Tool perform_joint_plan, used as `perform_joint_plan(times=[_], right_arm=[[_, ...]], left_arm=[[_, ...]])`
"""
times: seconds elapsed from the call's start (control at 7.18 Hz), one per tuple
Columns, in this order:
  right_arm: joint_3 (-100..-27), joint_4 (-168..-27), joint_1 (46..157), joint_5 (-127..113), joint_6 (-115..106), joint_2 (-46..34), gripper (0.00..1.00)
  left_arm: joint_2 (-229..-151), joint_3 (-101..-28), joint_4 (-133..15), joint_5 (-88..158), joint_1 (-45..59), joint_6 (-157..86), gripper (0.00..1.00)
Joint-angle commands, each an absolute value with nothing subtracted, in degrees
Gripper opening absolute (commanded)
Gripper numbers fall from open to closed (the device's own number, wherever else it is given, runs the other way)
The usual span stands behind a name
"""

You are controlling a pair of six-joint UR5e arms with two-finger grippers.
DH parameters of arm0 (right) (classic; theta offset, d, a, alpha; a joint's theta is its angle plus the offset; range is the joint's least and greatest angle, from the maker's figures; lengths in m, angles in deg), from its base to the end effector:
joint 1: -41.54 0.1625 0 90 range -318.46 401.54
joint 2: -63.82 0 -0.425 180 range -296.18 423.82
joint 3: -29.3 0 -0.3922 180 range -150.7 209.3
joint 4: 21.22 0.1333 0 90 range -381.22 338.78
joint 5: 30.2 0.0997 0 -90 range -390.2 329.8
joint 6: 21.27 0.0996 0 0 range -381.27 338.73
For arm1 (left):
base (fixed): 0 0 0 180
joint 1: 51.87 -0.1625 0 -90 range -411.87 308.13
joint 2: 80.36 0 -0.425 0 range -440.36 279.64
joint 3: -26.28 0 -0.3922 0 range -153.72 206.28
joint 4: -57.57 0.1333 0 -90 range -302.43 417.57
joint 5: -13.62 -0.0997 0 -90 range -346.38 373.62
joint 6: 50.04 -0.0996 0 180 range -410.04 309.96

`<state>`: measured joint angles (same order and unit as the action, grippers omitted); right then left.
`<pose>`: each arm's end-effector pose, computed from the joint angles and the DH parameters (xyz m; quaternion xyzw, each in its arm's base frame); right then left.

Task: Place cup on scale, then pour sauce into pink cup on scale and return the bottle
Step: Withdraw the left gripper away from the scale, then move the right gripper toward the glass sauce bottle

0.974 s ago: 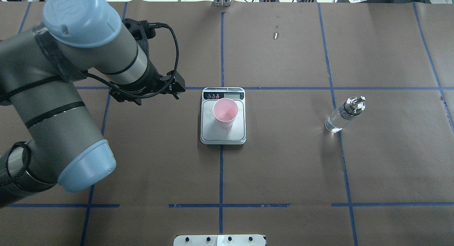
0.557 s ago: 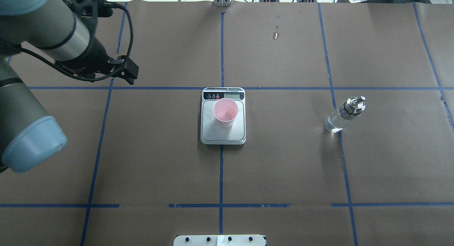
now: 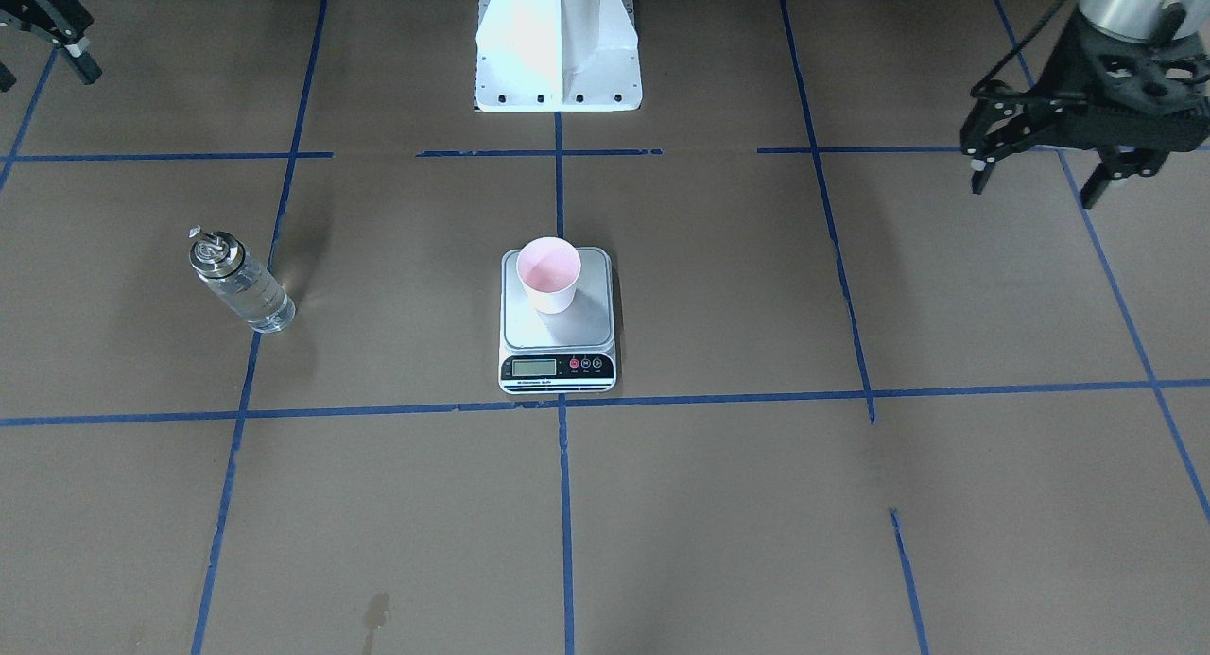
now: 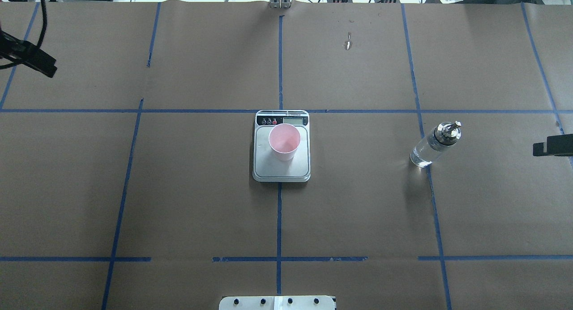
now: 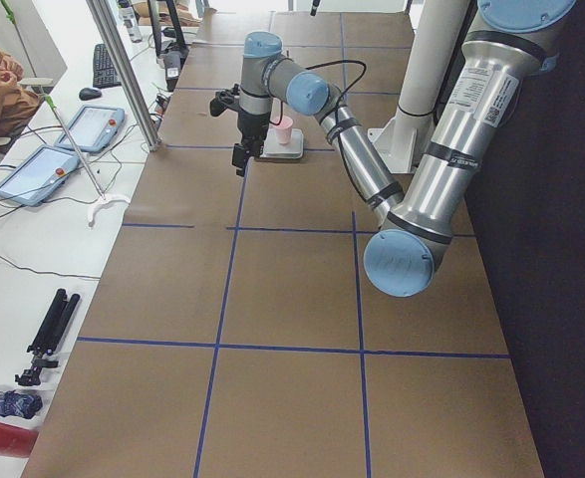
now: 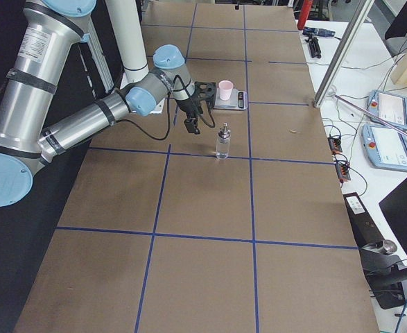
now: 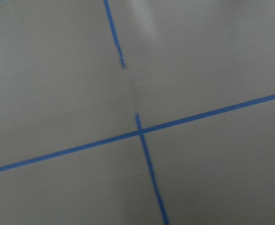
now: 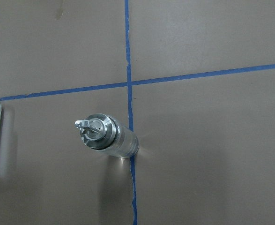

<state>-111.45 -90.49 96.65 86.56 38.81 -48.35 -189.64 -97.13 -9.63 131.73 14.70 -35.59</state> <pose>-0.1085 -0.3102 0.3508 0.1192 -0.4413 0.0986 0.8839 0.1229 -0.5007 0.2782 0.1605 0.3031 0.1358 0.9295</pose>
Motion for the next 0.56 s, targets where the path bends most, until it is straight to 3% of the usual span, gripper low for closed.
perform_joint_plan(times=[0.0,0.28,0.42], right_arm=[[-111.5,-83.0,83.7,70.9,46.6,-51.1,1.00],[-111.5,-82.8,66.5,47.4,53.4,-51.2,1.00],[-111.3,-82.7,63.5,42.2,54.2,-51.2,1.00]], left_arm=[[-186.5,-96.6,-9.8,131.7,21.9,-49.1,1.00],[-183.2,-94.0,-11.8,131.7,27.6,-55.8,1.00],[-180.4,-91.6,-14.7,131.7,29.3,-60.1,1.00]])
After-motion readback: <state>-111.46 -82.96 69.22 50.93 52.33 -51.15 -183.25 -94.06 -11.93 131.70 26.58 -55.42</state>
